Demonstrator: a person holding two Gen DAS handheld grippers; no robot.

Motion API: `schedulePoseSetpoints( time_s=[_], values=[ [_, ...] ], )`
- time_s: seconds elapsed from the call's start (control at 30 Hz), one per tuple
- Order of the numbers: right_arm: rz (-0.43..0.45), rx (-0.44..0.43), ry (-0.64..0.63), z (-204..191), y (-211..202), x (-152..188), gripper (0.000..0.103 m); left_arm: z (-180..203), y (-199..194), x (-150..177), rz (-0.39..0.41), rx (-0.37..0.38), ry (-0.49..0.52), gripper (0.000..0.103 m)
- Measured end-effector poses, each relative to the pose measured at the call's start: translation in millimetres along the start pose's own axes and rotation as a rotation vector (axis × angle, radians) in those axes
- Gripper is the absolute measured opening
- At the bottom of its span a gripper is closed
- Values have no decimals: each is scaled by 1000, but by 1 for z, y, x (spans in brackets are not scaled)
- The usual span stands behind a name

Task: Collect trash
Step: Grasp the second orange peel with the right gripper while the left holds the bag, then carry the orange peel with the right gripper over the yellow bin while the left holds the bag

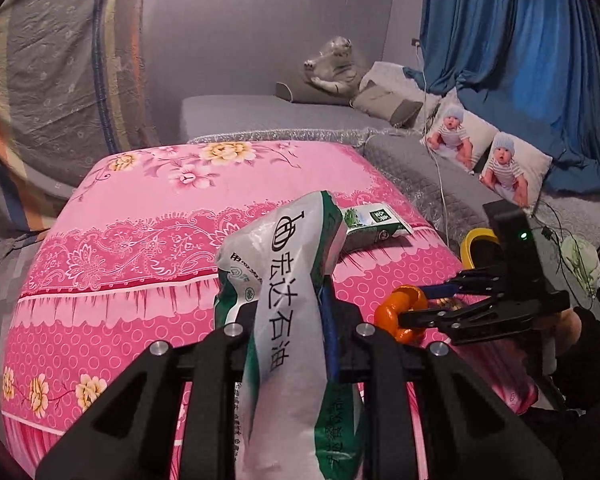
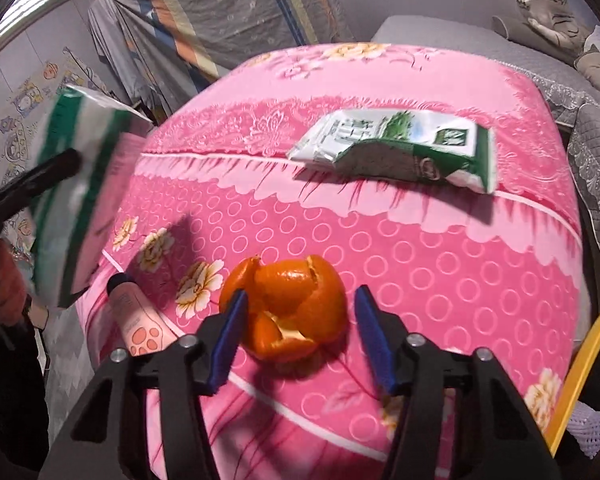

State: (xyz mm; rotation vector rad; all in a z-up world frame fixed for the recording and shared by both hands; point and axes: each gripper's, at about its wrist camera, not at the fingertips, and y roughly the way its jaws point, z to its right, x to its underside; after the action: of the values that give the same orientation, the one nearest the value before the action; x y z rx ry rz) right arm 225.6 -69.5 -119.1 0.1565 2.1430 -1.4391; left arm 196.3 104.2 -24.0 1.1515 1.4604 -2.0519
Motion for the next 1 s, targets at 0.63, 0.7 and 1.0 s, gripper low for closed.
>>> schedulePoseSetpoints(
  time_s=[0.63,0.7,1.0],
  values=[
    [150,43,-2,2,-70,13,24,38,-39,5,142,-194,-55,19],
    [179,22,20,7,-89,17,24,45,-40,1,149,-180,-53,19],
    [296,85,101,42,-151,40,24,91,-28,-19,158,-107,-9,19]
  ],
)
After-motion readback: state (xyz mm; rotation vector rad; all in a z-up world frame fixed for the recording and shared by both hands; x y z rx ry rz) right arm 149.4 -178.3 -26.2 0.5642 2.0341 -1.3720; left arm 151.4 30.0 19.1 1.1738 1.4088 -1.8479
